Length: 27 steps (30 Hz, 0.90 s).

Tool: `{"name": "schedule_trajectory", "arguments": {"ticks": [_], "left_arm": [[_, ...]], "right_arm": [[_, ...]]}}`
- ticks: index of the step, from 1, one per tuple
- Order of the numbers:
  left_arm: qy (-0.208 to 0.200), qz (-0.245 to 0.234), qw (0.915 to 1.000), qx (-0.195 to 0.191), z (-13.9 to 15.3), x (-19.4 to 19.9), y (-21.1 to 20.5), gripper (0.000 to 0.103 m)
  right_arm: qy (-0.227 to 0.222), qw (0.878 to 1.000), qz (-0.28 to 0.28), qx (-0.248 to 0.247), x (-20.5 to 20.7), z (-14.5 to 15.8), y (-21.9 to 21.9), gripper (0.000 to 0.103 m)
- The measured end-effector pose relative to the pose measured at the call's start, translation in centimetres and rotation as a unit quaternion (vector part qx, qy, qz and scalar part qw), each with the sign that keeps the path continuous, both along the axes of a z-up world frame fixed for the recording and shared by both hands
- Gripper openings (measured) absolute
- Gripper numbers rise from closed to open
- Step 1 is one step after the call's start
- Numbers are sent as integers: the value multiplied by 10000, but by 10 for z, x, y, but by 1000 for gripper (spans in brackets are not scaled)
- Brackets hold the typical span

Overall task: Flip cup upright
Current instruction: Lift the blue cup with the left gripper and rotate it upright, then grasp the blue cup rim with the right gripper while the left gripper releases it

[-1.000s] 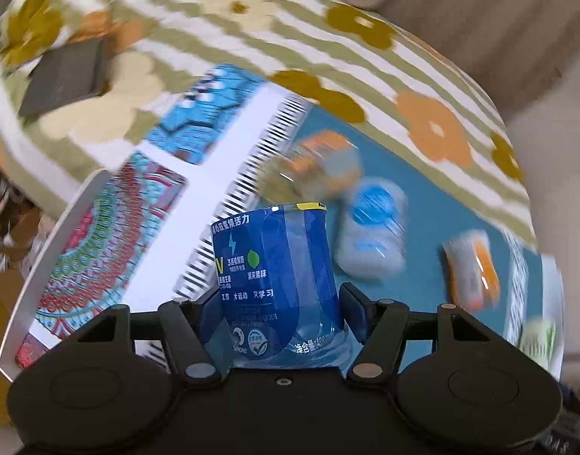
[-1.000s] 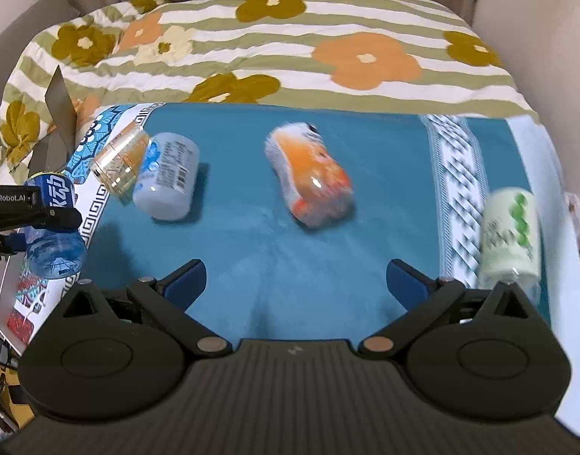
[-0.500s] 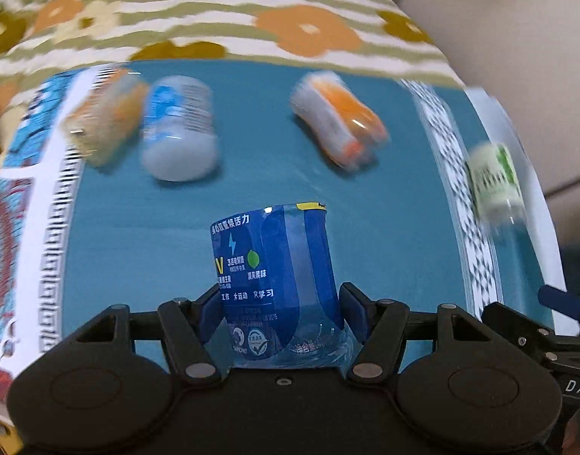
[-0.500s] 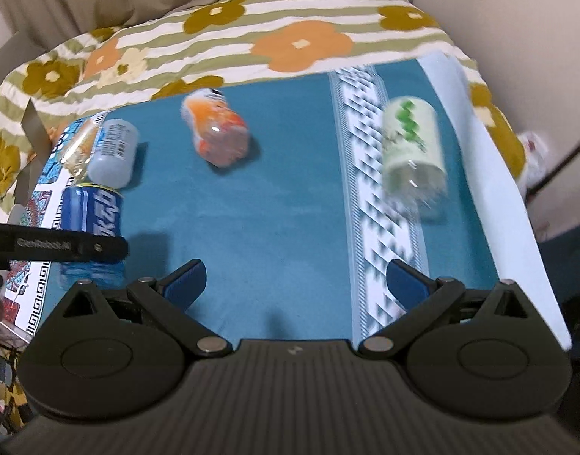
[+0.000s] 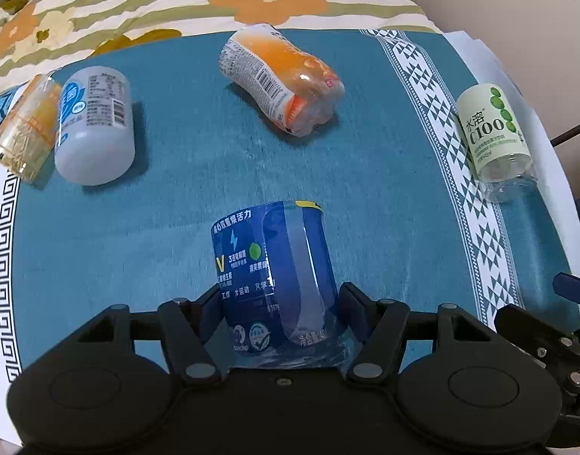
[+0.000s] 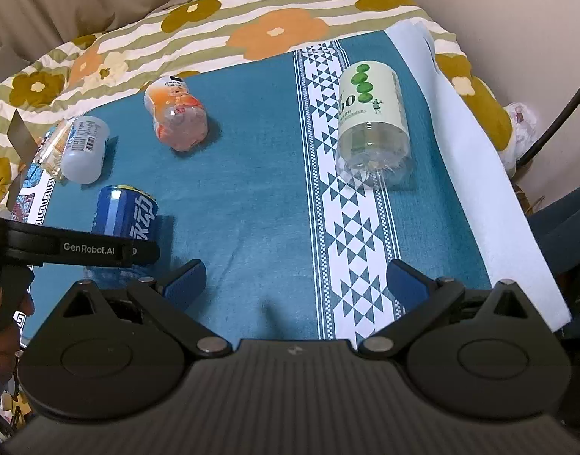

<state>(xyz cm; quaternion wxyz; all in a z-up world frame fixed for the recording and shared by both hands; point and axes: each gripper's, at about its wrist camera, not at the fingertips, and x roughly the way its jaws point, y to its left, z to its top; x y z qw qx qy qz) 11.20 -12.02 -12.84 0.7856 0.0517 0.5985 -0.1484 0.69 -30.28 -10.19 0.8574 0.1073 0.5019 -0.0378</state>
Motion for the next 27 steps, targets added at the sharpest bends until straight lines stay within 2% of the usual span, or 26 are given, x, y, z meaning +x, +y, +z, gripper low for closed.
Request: {"name": "schedule_trajectory", "arguments": {"ticks": [2,6,17,19,21,27], "left_arm": [[-54,-23,10000,30,0,0,-2,70],[-133,-45,9998,109,1,0,-5,88],[-403,103,9991,60,21,-16,-3,89],[-481,199,9986,36,30,-24,0,92],[-578,351,9977,-27,42,-33,6,100],[-860,774,9932,-102,72,-59,31,103]], "right_arm": [[8,10000,-4,16,1,-1,-1,103],[10,10000,-21,27,1,-2,-4,103],[-164,9998,139,53,-1,10,-10,103],[-199,9995,248,56,0,16,-10,103],[-220,9990,370,77,2,22,-8,103],[-245,9959,874,19,18,44,9,103]]}}
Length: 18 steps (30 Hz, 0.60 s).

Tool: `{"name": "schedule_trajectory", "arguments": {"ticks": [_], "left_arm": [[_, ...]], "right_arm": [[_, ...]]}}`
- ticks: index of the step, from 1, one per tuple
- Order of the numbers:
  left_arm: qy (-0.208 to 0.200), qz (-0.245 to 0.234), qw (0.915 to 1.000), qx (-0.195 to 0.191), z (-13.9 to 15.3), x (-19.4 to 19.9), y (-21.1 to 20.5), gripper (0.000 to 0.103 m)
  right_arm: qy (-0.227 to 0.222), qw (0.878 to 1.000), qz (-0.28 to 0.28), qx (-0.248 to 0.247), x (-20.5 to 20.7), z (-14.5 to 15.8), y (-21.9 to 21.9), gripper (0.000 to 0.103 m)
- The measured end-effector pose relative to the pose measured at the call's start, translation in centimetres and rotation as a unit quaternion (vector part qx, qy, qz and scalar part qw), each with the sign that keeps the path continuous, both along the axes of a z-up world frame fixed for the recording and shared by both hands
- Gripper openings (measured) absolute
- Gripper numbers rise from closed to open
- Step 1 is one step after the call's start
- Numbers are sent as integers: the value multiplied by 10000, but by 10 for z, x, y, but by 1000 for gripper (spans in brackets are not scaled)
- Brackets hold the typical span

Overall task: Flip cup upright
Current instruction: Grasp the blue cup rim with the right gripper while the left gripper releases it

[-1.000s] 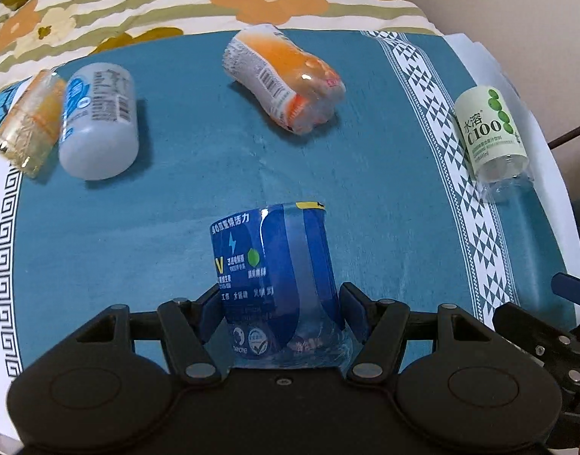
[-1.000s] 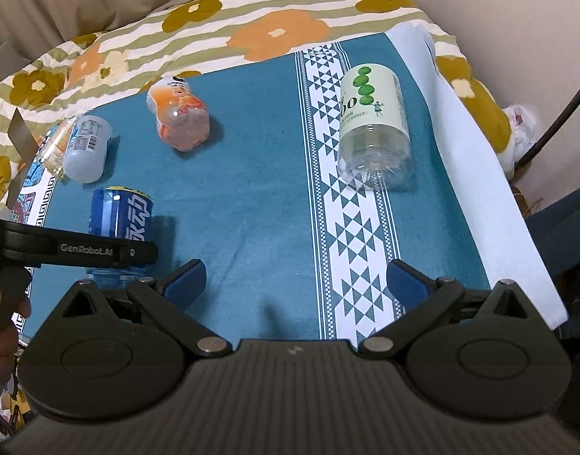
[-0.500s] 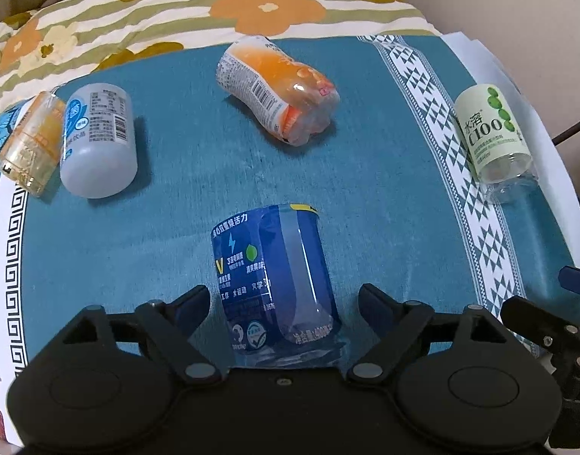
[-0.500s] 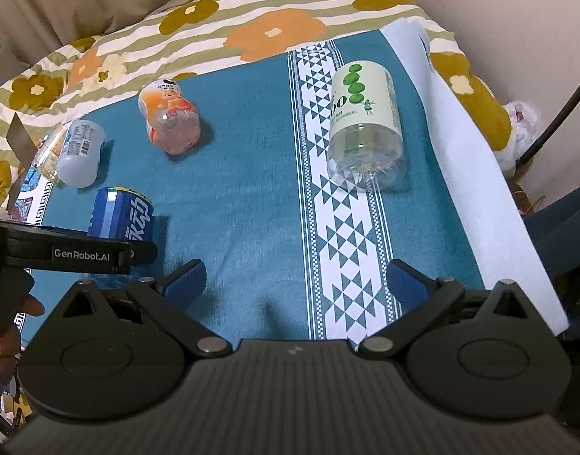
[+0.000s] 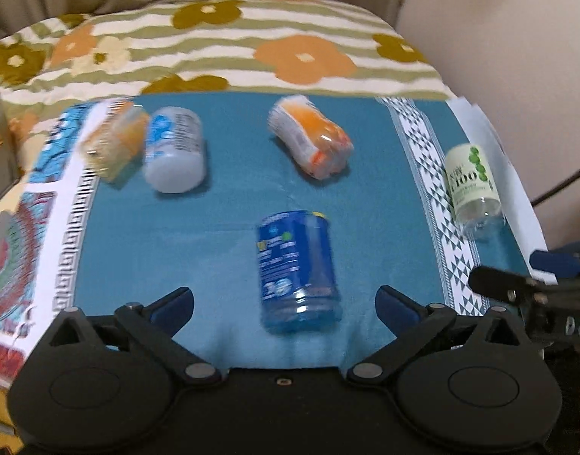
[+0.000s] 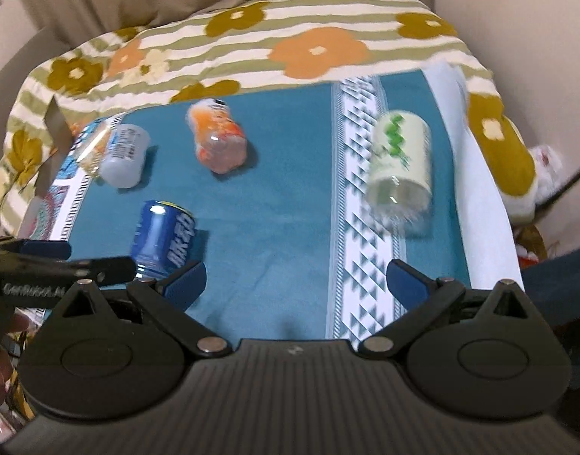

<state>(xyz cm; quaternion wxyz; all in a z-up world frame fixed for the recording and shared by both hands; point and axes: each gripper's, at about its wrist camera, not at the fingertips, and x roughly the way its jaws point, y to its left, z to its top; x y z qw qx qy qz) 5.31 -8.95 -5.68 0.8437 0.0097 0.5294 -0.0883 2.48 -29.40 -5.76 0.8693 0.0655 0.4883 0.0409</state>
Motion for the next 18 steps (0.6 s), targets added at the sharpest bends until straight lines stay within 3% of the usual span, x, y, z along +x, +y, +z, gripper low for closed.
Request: {"name": "schedule_trajectory", "arguments": {"ticks": [7,11,18], "left_arm": [[-189,432,9989,21,16,-20,48,103],[-220,469,9984,-234,18,-25,80,103],[-256,384,9988,-157,10,-22,121,103]], "right_arm": [[634,9946,442,694,40,2,37,103],[843,9919,421,858,59,1,63,103],[1620,9796,68,1187,104,-36,88,103]]}}
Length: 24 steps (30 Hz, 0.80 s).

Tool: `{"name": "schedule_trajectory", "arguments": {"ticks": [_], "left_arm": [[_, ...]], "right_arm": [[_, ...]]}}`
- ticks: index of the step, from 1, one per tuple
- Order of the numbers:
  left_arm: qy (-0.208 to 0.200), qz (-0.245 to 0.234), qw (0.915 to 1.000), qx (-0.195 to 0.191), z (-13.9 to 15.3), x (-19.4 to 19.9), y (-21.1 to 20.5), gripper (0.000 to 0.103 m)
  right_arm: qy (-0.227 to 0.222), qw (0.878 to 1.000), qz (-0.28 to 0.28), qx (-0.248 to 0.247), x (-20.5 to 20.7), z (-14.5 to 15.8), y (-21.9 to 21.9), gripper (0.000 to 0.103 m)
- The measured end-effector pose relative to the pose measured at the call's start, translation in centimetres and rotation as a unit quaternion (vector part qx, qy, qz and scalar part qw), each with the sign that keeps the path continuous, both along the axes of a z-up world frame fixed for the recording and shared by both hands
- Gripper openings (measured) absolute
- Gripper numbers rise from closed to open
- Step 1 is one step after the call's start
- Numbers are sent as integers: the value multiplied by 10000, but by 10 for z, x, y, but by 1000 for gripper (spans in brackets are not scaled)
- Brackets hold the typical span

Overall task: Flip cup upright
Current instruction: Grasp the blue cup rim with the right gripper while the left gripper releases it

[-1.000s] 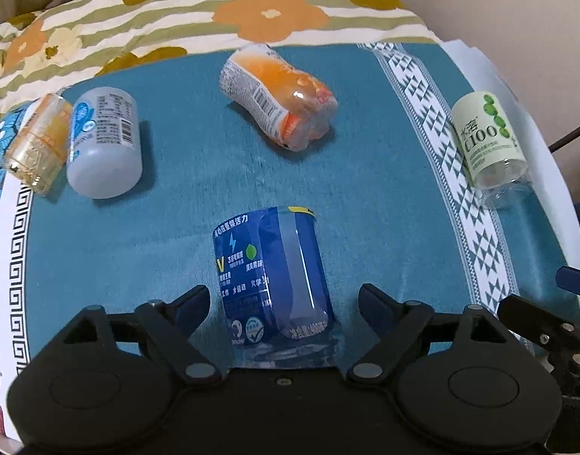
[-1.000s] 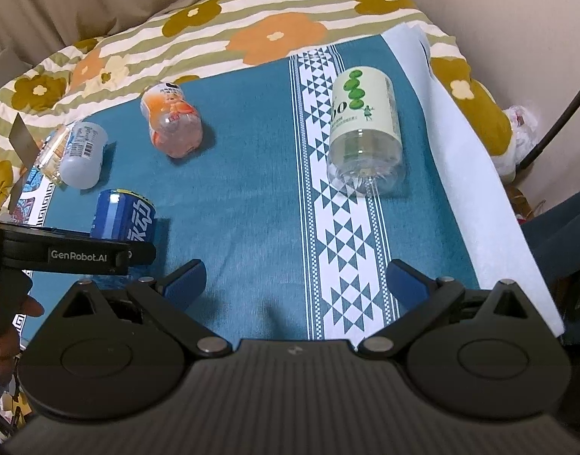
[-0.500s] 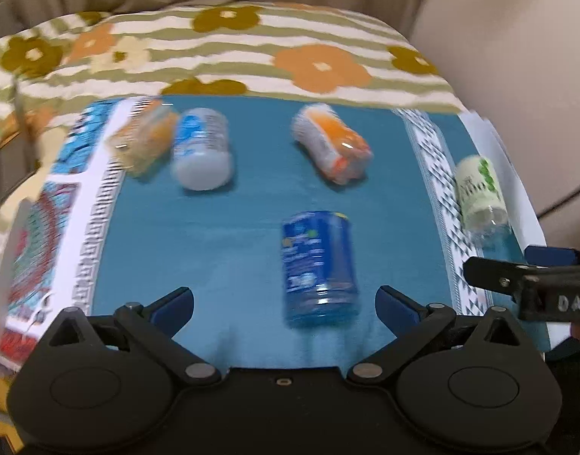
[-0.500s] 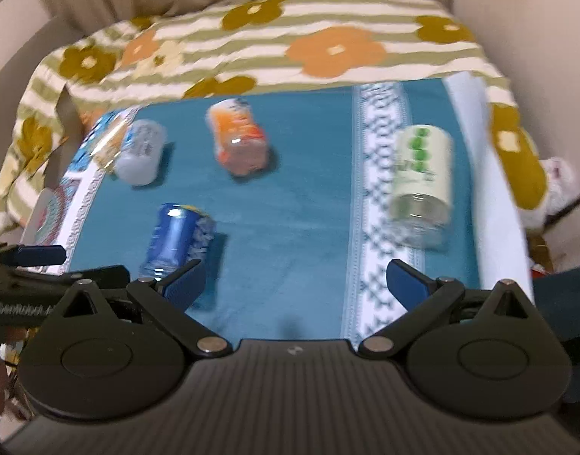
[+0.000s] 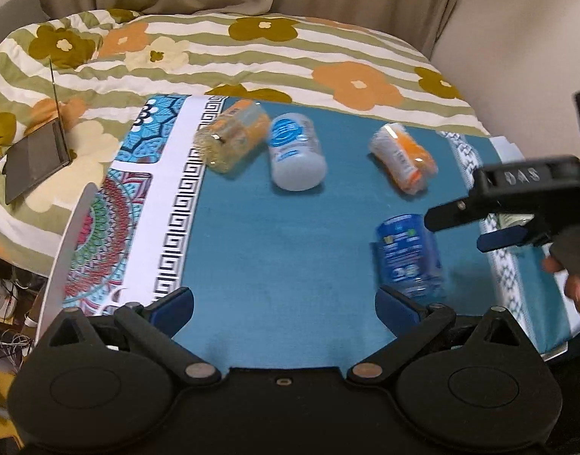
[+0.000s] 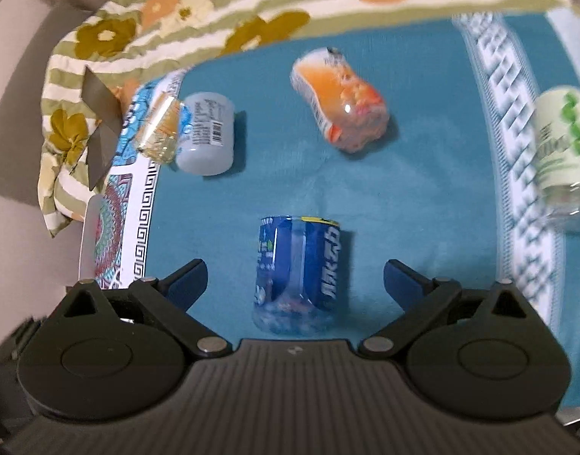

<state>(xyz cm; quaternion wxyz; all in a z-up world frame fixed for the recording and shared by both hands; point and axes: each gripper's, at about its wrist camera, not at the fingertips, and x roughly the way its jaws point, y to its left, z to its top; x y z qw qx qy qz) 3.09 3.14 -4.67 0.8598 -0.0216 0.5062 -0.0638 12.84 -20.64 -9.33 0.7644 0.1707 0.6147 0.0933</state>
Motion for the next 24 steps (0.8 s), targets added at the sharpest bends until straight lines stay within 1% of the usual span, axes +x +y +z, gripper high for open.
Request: {"name": "schedule_trajectory", "arguments": {"ticks": [4,10,13,15,16,17,24], "left_arm": [[165,51,9998,-84,-13,6,28,103],[358,256,9988,-198,-27,15,66,103],[431,317,9982,-287,-30,19,78,103],[523,393,9967,-485,-34,22,85,103],[566,424,9958,-589,-35,23,87,103],[597,442,9950,-670,-36,24,88,103],[666,381,9938,-808,-36,27,84,103]], "right_arm": [[301,9994,-177,-85,18,-21,9,103],[536,9979,-182,-327,33,-38,21,103],[650,9970,-243,-344,36,-44,21,96],[720,9965,-286,-300,36,-47,21,91],[749,9964,-297,-277,36,-48,21,85],[779,9962,-301,-257,36,-49,20,81],[705,9967,-273,-297,34,-46,22,79]]}}
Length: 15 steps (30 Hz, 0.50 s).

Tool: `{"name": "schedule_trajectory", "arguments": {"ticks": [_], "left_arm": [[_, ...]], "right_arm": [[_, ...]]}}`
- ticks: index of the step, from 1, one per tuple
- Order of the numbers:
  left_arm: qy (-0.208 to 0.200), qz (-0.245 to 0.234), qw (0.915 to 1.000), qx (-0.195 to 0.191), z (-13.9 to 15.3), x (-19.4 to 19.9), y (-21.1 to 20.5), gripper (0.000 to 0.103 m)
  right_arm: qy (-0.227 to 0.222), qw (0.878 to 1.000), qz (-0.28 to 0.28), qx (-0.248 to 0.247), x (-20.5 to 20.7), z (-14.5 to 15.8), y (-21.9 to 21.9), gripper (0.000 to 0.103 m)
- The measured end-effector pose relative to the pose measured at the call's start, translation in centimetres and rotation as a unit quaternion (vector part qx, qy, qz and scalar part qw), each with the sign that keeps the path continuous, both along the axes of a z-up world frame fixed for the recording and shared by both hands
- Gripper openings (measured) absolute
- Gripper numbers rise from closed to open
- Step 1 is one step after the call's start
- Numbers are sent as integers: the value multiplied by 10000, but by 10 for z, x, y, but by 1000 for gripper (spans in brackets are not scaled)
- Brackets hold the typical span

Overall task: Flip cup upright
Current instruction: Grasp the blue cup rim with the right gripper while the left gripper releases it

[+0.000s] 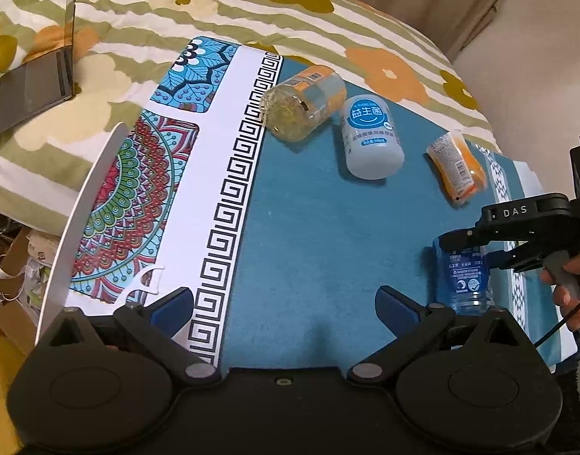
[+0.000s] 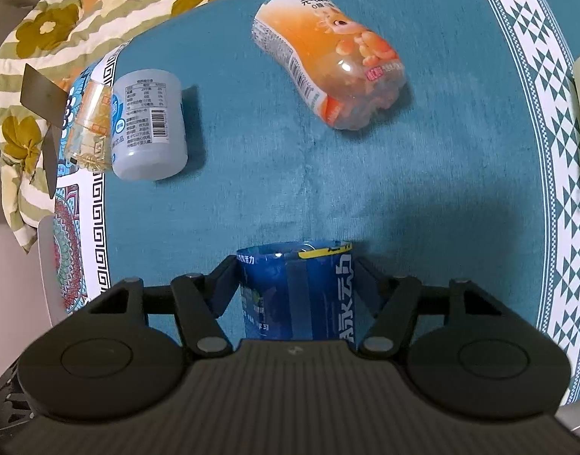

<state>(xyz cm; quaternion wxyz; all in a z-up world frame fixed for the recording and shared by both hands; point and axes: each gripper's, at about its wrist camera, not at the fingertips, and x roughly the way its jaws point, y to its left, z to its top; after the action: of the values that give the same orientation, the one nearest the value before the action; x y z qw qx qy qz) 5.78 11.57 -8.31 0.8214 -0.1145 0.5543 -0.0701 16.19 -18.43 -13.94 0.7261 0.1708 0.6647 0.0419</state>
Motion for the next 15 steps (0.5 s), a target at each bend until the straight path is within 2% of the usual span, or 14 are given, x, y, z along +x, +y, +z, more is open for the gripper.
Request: {"name": "schedule_trajectory", "arguments": {"ticks": [3,7,11,15], "left_arm": [[19,2,10000,-31,0,0,1,103],[-38,1,10000,8,3,1,5,103],[-117,-12,9999,14,10,0,7,103],[-199,-63,9997,106,14,0,5,103]], "right_arm": [[-72,10000,-40,16,-3,3,0,79],[-423,9991,-26,-51,-12,22,2,78],[-1227,9921,-154,-197,-32,54,4,78],[-2253,9722,-480,-431,-62,72,9,78]]}}
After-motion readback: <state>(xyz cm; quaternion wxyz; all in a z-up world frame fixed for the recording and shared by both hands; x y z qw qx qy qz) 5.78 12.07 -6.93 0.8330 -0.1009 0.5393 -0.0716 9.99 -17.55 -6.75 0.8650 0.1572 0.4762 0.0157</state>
